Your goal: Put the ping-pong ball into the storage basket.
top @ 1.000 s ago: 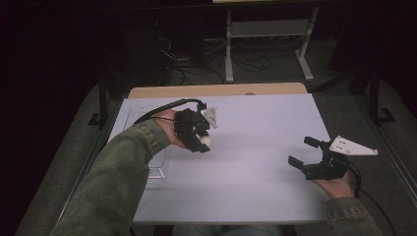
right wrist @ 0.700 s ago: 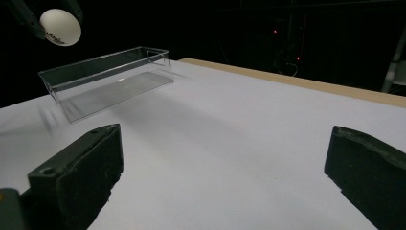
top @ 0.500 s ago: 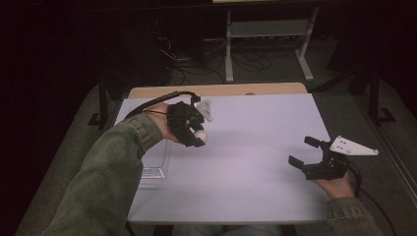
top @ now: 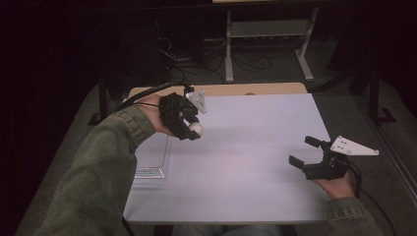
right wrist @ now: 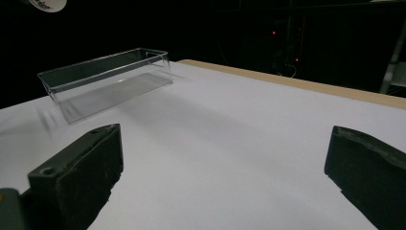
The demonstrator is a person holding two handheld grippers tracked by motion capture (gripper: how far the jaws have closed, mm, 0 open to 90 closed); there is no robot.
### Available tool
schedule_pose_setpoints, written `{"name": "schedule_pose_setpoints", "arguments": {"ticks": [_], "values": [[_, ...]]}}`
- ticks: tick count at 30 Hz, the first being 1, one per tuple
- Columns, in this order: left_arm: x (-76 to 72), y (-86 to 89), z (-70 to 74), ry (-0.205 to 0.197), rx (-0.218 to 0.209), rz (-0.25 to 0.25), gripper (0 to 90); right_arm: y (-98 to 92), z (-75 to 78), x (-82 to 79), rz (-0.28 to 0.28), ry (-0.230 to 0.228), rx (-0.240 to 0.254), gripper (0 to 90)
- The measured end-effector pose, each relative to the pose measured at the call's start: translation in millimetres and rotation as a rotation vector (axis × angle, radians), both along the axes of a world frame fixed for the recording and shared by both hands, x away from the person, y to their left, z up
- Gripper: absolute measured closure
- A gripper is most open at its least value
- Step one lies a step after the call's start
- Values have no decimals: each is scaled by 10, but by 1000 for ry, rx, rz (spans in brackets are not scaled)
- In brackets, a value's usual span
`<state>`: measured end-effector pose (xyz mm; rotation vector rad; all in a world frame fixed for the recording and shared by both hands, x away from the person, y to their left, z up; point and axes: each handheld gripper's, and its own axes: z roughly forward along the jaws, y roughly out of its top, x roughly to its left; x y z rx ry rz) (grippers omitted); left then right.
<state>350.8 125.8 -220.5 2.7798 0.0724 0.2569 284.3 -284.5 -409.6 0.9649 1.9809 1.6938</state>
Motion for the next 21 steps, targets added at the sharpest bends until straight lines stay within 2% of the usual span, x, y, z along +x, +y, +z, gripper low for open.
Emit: {"name": "schedule_pose_setpoints", "arguments": {"ticks": [9,21], "values": [[-18,109,5,-5,5,19,505,1,-2,1,1,0,-2,0],[-22,334,-29,13,13,49,505,0,-3,2,1,1,-2,0]]}}
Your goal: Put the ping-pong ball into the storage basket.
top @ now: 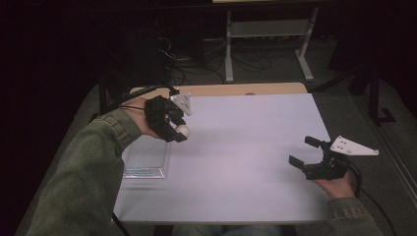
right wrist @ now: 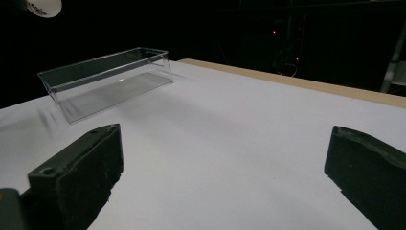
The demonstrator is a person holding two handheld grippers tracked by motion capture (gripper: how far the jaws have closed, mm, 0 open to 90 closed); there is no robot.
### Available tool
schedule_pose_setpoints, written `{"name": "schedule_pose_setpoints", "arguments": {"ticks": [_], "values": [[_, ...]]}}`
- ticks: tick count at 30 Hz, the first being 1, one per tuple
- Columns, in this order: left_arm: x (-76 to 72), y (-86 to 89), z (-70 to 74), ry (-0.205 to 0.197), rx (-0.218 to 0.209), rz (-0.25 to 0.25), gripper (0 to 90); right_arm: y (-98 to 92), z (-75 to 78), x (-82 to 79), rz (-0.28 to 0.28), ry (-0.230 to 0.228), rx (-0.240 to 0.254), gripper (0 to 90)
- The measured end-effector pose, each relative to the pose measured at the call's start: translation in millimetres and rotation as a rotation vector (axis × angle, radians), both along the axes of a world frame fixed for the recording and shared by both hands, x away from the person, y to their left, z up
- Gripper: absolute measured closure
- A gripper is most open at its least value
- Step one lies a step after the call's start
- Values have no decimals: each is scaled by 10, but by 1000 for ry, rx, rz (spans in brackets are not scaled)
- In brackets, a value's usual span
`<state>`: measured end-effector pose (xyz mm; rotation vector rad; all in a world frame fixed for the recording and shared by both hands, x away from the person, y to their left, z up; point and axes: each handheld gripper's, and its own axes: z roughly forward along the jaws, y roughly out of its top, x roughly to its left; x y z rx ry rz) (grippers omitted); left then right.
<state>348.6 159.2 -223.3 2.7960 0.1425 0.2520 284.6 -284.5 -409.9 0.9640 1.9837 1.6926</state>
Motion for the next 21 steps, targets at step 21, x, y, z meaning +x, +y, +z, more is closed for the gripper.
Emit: {"name": "schedule_pose_setpoints", "arguments": {"ticks": [21], "values": [[118,404,108,47,13,-4,505,-14,4,-5,-7,-1,10,0]]}}
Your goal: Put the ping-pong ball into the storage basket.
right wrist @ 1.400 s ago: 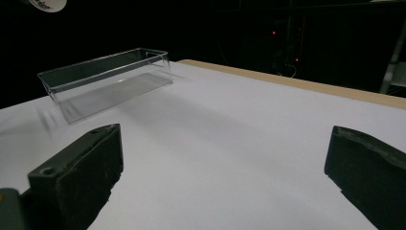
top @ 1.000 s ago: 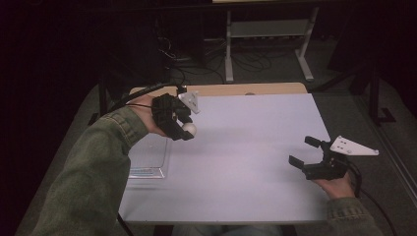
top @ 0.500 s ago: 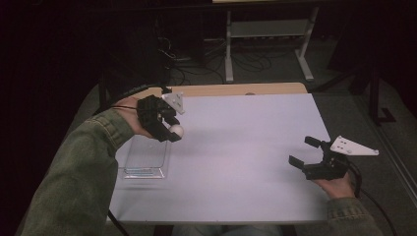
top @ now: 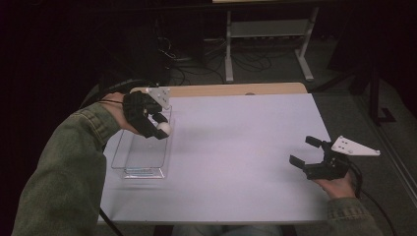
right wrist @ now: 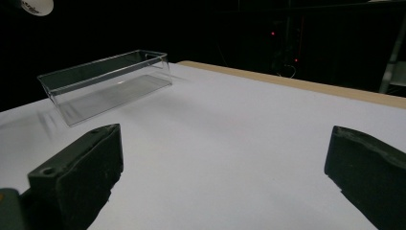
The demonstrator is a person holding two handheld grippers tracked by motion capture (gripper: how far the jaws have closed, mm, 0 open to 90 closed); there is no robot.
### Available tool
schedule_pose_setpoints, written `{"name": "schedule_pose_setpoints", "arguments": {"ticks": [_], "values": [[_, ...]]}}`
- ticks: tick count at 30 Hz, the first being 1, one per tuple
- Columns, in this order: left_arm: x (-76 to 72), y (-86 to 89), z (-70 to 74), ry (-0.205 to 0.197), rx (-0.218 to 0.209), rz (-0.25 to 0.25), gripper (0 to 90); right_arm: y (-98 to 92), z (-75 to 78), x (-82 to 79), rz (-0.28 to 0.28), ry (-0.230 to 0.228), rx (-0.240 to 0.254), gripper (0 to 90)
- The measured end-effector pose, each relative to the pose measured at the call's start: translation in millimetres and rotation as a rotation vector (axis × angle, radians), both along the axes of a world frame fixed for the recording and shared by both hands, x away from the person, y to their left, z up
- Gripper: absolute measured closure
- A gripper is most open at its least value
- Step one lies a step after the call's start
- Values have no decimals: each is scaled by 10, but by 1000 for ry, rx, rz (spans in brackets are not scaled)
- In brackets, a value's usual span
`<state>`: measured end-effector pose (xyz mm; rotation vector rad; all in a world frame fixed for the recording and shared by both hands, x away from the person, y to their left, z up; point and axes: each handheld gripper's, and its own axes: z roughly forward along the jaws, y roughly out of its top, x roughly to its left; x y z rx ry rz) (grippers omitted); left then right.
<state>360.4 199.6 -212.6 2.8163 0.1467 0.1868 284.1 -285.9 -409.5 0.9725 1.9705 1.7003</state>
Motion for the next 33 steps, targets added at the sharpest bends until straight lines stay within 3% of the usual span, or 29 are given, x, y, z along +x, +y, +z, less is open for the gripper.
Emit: {"name": "schedule_pose_setpoints", "arguments": {"ticks": [8,21,33], "values": [[-3,46,-31,25,19,-30,505,-5,-1,-1,-1,0,-2,0],[-11,248,-27,15,20,0,505,0,-4,-3,0,5,-3,0],[4,430,-98,17,47,30,505,8,-9,-2,2,4,-12,0]]}}
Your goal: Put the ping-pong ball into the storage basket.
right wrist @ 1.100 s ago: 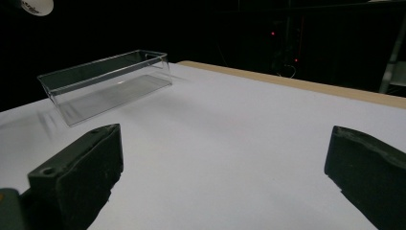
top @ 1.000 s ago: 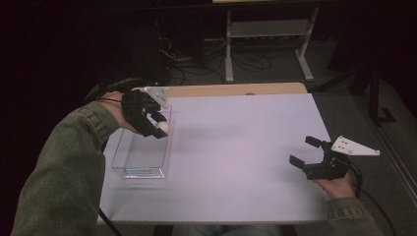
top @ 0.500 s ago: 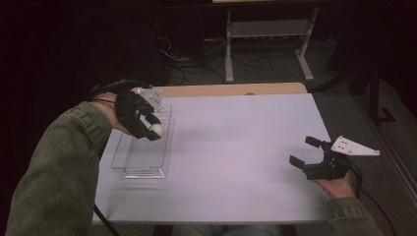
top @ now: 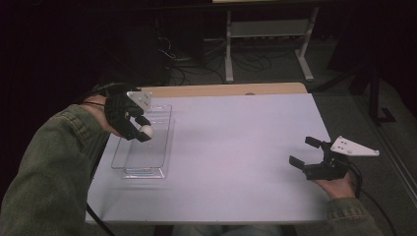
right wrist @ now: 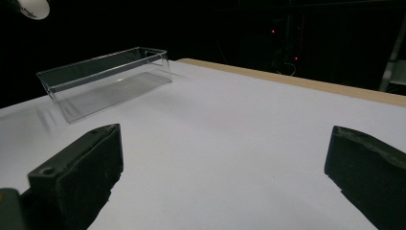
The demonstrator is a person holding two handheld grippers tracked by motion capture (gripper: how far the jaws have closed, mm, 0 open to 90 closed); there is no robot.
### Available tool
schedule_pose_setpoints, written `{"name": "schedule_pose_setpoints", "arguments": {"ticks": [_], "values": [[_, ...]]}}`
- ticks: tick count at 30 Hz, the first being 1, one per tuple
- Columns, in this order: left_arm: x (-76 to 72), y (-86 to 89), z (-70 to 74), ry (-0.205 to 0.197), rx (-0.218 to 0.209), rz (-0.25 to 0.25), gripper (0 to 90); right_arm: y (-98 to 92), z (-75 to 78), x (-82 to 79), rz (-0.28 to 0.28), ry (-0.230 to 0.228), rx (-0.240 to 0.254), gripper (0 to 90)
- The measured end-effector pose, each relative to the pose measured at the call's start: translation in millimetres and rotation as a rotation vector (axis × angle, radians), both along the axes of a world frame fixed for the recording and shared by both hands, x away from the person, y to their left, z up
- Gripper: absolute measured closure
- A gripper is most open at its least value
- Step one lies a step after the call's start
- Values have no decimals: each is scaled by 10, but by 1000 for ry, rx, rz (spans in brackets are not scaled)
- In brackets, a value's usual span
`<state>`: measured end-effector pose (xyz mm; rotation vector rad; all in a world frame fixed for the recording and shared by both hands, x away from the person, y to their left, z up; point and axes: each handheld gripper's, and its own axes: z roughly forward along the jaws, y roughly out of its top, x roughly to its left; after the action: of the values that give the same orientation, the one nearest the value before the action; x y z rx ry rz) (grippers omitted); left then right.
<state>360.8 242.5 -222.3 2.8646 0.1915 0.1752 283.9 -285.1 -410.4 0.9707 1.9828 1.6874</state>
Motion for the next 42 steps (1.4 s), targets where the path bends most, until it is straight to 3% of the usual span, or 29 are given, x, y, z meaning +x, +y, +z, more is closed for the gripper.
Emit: {"name": "schedule_pose_setpoints", "arguments": {"ticks": [6,42], "values": [[-4,50,-39,-9,4,3,505,8,0,-1,4,0,-5,0],[70,-54,-536,59,15,-44,505,-7,2,-11,-2,0,-3,0]]}}
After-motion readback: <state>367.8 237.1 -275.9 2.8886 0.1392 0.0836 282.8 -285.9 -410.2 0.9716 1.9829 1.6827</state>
